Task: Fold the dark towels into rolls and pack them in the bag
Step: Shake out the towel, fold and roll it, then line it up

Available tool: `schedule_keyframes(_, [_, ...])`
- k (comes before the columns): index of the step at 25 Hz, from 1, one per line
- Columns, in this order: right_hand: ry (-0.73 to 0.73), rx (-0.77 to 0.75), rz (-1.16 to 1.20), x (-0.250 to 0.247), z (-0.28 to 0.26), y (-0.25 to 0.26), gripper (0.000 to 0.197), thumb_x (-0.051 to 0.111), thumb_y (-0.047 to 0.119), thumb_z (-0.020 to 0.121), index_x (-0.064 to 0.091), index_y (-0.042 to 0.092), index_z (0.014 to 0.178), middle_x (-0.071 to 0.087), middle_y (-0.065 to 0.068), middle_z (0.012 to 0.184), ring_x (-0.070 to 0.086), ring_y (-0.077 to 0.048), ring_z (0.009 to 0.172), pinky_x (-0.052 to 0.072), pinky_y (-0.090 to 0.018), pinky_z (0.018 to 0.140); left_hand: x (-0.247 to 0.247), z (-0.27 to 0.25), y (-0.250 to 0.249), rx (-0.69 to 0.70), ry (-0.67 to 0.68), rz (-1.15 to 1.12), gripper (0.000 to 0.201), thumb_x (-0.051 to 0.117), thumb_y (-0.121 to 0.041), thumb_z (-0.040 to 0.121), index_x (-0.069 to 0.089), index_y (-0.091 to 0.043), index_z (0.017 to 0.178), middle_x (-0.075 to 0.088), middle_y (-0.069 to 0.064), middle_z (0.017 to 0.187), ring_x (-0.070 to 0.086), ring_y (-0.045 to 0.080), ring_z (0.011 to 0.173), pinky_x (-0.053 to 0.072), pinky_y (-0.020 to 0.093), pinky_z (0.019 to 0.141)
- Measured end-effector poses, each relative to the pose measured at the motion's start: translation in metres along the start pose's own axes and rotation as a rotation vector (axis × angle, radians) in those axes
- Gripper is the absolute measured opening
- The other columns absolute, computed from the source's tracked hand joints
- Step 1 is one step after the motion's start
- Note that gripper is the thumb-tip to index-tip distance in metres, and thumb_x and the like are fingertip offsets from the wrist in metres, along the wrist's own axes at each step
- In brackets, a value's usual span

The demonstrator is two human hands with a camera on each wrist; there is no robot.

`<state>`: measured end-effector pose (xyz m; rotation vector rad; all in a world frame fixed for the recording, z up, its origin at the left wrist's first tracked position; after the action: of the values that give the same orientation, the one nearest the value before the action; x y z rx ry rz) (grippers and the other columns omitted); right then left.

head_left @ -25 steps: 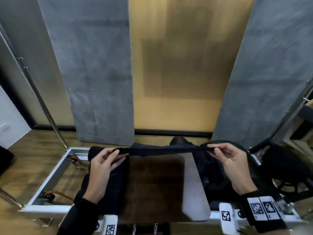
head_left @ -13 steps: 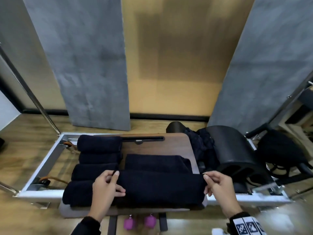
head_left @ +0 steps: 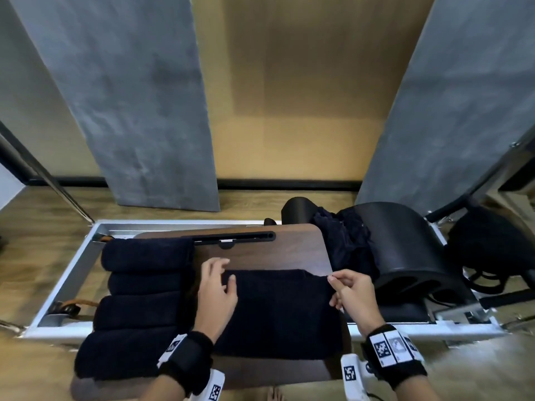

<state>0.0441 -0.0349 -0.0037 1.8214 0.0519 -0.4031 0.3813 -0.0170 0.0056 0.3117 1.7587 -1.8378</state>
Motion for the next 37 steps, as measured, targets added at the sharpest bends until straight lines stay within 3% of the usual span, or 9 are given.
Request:
schedule_keyframes(2, [-0.01, 0.014, -0.007, 0.006, 0.003, -0.002, 0.012, 0.068, 0.005, 0.098, 0.073, 0.008, 0.087, 0.072, -0.014, 0.064, 0.062, -0.026, 0.045, 0.045, -0.03, 0.044, 0.032, -0.007, -0.003, 0.13, 0.344, 0.193, 0.036, 0.067, -0.033, 0.102, 0.06, -0.029, 0.137, 0.045, -0.015, 0.147, 0.045, 0.011, 0.139, 0.041, 0.042, 0.118])
schedule_keyframes(4, [0.011, 0.007, -0.004, 0.012, 0.001, -0.001, 0.017, 0.069, 0.009, 0.098, 0.073, 0.012, 0.082, 0.071, -0.014, 0.063, 0.059, -0.026, 0.043, 0.041, -0.027, 0.041, 0.057, -0.015, 0.008, 0.152, 0.645, 0.479, 0.069, 0.055, -0.064, 0.1, 0.035, -0.039, 0.161, 0.014, -0.019, 0.172, 0.006, 0.011, 0.162, 0.008, 0.048, 0.13])
schedule_keyframes(8, [0.332, -0.004, -0.002, 0.033, -0.01, 0.006, 0.032, 0.062, 0.034, 0.105, 0.074, 0.008, 0.091, 0.078, -0.011, 0.072, 0.052, -0.02, 0.033, 0.031, -0.02, 0.033, 0.076, -0.024, 0.022, 0.184, 0.792, 0.729, 0.094, 0.032, -0.083, 0.094, -0.021, -0.046, 0.162, -0.043, -0.022, 0.162, -0.043, 0.009, 0.15, -0.03, 0.064, 0.114])
schedule_keyframes(12, [-0.009, 0.083, -0.146, 0.016, 0.009, -0.006, 0.023, 0.068, 0.017, 0.099, 0.071, 0.002, 0.082, 0.073, -0.008, 0.058, 0.05, -0.02, 0.031, 0.042, -0.026, 0.039, 0.078, -0.029, 0.029, 0.171, 0.805, 0.776, 0.091, 0.028, -0.08, 0.097, -0.026, -0.044, 0.16, -0.045, -0.019, 0.162, -0.045, 0.011, 0.149, -0.028, 0.067, 0.116])
schedule_keyframes(19, [0.002, 0.257, -0.186, 0.024, 0.025, -0.016, 0.031, 0.081, 0.017, 0.088, 0.071, 0.001, 0.063, 0.069, -0.011, 0.054, 0.049, -0.014, 0.032, 0.04, -0.022, 0.04, 0.079, -0.028, 0.028, 0.166, 0.815, 0.776, 0.091, 0.029, -0.08, 0.097, -0.027, -0.046, 0.159, -0.045, -0.019, 0.161, -0.045, 0.01, 0.148, -0.03, 0.065, 0.114])
schedule_keyframes(23, [-0.308, 0.303, -0.004, 0.002, 0.034, -0.022, 0.02, 0.07, 0.016, 0.095, 0.071, 0.004, 0.079, 0.067, -0.014, 0.057, 0.049, -0.021, 0.039, 0.041, -0.028, 0.046, 0.079, -0.029, 0.027, 0.158, 0.812, 0.76, 0.091, 0.031, -0.08, 0.097, -0.027, -0.046, 0.159, -0.045, -0.019, 0.162, -0.045, 0.009, 0.148, -0.03, 0.066, 0.114])
schedule_keyframes(29, [0.047, 0.313, -0.003, 0.021, 0.031, -0.03, 0.026, 0.083, 0.017, 0.087, 0.063, 0.006, 0.077, 0.057, -0.016, 0.053, 0.036, -0.015, 0.028, 0.024, -0.017, 0.032, 0.08, -0.032, 0.028, 0.18, 0.796, 0.747, 0.091, 0.03, -0.08, 0.096, -0.03, -0.047, 0.156, -0.045, -0.02, 0.161, -0.046, 0.008, 0.147, -0.031, 0.066, 0.112])
schedule_keyframes(34, [-0.338, 0.242, 0.036, -0.002, 0.03, -0.026, 0.006, 0.07, 0.01, 0.094, 0.07, 0.005, 0.091, 0.064, -0.016, 0.058, 0.049, -0.023, 0.039, 0.039, -0.026, 0.04, 0.082, -0.035, 0.028, 0.19, 0.788, 0.761, 0.091, 0.028, -0.08, 0.096, -0.026, -0.044, 0.16, -0.045, -0.018, 0.162, -0.045, 0.009, 0.148, -0.029, 0.067, 0.113])
schedule_keyframes(37, [0.004, 0.014, 0.008, 0.015, 0.009, -0.015, 0.016, 0.081, 0.018, 0.089, 0.069, 0.008, 0.096, 0.066, -0.015, 0.066, 0.052, -0.015, 0.04, 0.04, -0.024, 0.039, 0.082, -0.036, 0.028, 0.195, 0.778, 0.756, 0.091, 0.028, -0.081, 0.096, -0.025, -0.044, 0.161, -0.043, -0.018, 0.163, -0.044, 0.009, 0.149, -0.028, 0.067, 0.114])
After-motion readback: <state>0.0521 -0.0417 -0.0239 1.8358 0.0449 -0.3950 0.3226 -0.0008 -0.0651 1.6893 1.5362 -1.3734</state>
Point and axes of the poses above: each hand's wrist, its own z-axis towards the middle knuckle, its own x-axis out of the palm, y = z × x, the point moved 4 cm from there along z, towards the middle knuckle
